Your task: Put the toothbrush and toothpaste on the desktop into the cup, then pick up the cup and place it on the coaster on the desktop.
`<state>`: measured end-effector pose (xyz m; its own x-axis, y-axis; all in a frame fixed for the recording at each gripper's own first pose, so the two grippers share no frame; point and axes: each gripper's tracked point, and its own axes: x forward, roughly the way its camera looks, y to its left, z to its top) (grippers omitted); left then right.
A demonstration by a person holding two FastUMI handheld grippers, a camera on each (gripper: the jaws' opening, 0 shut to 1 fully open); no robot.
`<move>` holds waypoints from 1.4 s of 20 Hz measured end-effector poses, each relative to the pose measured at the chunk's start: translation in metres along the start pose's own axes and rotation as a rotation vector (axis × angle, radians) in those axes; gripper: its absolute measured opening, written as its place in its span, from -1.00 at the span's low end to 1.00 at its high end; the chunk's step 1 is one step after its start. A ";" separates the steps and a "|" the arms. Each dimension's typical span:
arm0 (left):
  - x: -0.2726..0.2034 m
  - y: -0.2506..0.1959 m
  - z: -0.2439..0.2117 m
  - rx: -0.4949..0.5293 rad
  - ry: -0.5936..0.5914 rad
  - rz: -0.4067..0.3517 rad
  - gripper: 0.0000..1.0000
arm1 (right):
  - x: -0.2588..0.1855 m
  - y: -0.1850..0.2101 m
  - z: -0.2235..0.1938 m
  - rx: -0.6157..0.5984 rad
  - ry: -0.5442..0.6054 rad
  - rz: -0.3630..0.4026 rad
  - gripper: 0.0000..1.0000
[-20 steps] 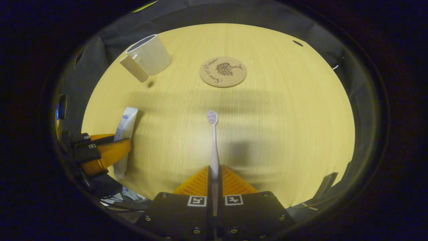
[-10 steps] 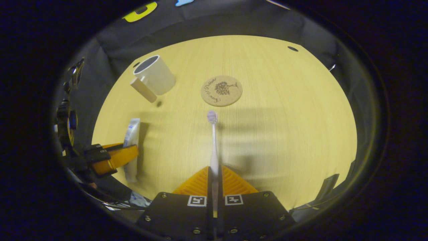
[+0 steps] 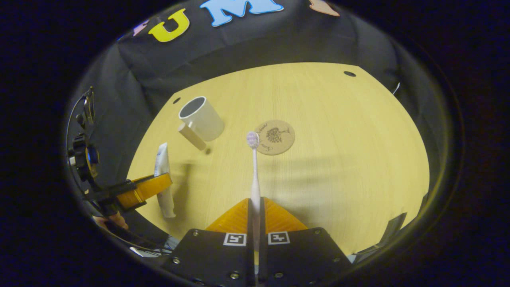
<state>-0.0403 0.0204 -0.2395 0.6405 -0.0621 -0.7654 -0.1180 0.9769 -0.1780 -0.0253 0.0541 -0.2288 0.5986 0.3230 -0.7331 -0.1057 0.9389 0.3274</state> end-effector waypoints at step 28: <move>0.003 -0.016 0.233 0.000 -0.733 -0.115 -0.46 | -0.074 0.016 0.075 -0.039 -0.432 0.007 -0.90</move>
<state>0.1405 0.0520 -0.0951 0.9911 -0.0116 -0.1323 -0.0196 0.9726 -0.2316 -0.0117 0.0366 -0.1239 0.8744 0.2576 -0.4113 -0.1355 0.9434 0.3027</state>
